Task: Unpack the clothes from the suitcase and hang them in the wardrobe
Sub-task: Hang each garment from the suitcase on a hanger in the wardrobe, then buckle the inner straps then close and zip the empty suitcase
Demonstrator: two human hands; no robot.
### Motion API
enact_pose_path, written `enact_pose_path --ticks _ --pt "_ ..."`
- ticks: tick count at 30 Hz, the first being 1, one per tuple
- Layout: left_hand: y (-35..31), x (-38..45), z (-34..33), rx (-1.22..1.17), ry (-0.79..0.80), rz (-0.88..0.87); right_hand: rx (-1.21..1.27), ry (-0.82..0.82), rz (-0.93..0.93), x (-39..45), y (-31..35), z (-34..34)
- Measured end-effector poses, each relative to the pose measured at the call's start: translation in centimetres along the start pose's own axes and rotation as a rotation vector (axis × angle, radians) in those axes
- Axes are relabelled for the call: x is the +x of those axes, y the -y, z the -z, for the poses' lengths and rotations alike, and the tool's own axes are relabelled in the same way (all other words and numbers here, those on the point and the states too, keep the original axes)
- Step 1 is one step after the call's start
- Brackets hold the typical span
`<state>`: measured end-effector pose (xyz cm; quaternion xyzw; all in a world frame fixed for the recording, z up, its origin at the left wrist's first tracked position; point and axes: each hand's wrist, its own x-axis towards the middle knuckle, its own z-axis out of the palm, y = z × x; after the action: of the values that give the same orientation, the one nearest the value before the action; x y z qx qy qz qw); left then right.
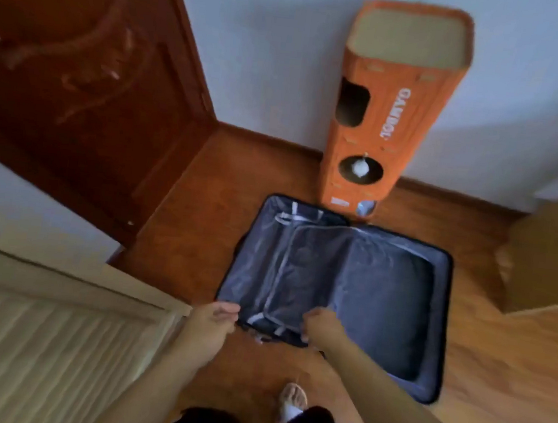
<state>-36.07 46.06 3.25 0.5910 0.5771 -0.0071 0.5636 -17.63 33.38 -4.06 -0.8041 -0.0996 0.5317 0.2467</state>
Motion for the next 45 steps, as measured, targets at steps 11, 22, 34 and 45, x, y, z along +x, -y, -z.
enact_pose_path --ticks 11,22,34,45 --pt "6.6 16.1 -9.0 0.119 0.372 0.295 0.29 -0.238 -0.695 1.6 -16.7 6.0" --pt "14.0 36.2 -15.5 0.221 0.267 0.383 -0.299 -0.06 -0.34 22.9 -15.7 7.5" --pt "32.1 55.7 -31.7 0.746 0.083 0.211 -0.019 -0.236 -0.417 45.4 -35.5 -0.1" --pt "31.5 60.3 -30.6 0.316 -0.008 0.477 0.209 -0.324 -0.5 45.3 -40.2 0.0"
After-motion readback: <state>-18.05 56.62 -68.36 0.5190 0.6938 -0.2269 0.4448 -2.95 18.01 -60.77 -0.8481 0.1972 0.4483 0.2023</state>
